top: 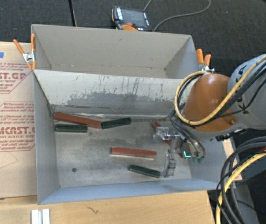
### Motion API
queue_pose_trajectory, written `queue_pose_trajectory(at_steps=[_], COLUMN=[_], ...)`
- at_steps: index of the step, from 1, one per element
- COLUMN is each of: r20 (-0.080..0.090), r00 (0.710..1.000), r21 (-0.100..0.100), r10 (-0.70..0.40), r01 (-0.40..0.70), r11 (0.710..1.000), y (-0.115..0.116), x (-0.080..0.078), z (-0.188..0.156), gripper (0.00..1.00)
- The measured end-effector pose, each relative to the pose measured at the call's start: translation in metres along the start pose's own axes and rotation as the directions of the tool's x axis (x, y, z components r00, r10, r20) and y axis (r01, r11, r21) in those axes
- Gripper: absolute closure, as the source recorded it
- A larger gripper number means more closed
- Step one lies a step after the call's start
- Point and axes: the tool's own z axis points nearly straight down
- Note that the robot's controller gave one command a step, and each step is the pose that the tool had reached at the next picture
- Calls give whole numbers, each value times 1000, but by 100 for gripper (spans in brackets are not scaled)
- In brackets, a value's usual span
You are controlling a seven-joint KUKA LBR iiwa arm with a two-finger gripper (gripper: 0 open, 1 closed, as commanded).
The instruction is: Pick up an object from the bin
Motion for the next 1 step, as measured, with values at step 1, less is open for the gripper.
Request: queue_pose_trajectory(at_steps=[1], r20=[2], r00=[999], r21=[-1], r10=[-46], r01=[46], r11=[999], y=[48], x=[-17], z=[66], gripper=[0])
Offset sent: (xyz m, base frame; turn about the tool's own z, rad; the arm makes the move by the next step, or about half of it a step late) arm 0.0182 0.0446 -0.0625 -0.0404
